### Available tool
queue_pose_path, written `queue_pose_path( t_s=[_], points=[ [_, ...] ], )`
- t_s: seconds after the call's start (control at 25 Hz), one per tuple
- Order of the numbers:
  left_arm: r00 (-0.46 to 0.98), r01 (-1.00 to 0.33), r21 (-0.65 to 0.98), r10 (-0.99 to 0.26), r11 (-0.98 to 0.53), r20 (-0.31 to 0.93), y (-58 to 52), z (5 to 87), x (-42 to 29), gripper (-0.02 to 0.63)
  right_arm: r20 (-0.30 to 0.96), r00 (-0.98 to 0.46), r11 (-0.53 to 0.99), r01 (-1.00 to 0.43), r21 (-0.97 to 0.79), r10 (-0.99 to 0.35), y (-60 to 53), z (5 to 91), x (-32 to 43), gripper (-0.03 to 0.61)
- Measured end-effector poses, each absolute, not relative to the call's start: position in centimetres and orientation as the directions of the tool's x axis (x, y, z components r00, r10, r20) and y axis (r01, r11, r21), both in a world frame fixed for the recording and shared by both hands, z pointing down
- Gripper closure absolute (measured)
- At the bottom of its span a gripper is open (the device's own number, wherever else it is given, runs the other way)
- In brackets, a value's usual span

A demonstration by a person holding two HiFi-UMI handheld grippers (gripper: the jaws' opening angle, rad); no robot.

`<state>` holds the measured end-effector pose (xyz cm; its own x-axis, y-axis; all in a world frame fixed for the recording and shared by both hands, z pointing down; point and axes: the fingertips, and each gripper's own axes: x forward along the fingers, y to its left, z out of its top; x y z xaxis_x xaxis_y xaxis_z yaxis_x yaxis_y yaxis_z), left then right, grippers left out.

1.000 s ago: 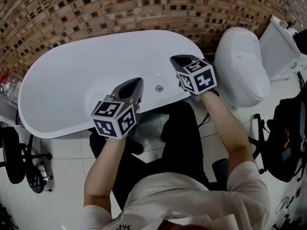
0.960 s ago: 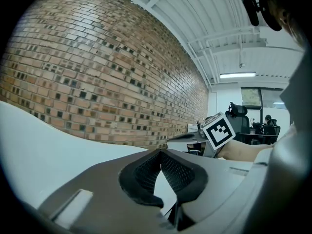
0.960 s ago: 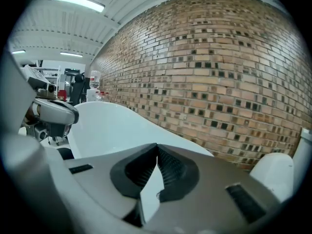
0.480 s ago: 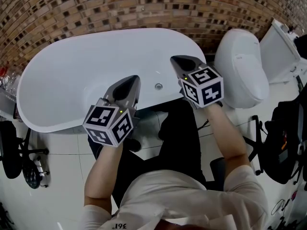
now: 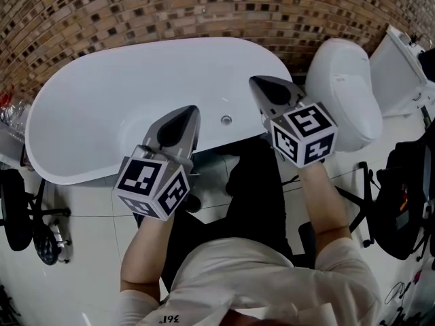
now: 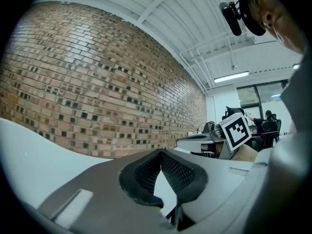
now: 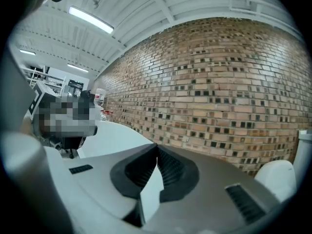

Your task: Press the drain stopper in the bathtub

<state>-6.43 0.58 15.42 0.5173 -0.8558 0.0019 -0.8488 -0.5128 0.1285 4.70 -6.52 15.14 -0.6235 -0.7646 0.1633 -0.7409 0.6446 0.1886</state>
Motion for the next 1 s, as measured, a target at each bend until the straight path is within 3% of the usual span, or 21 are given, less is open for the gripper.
queue_pose_path(
  t_s=[1.0],
  points=[
    [0.501,-0.863,0.092,-0.865,-0.496,0.039,2.0,17.7,-6.7,0.609,0.188,-0.659,0.685,-0.713,0.153,-0.728,-4.3,18.2,4.5,0.563]
  ],
)
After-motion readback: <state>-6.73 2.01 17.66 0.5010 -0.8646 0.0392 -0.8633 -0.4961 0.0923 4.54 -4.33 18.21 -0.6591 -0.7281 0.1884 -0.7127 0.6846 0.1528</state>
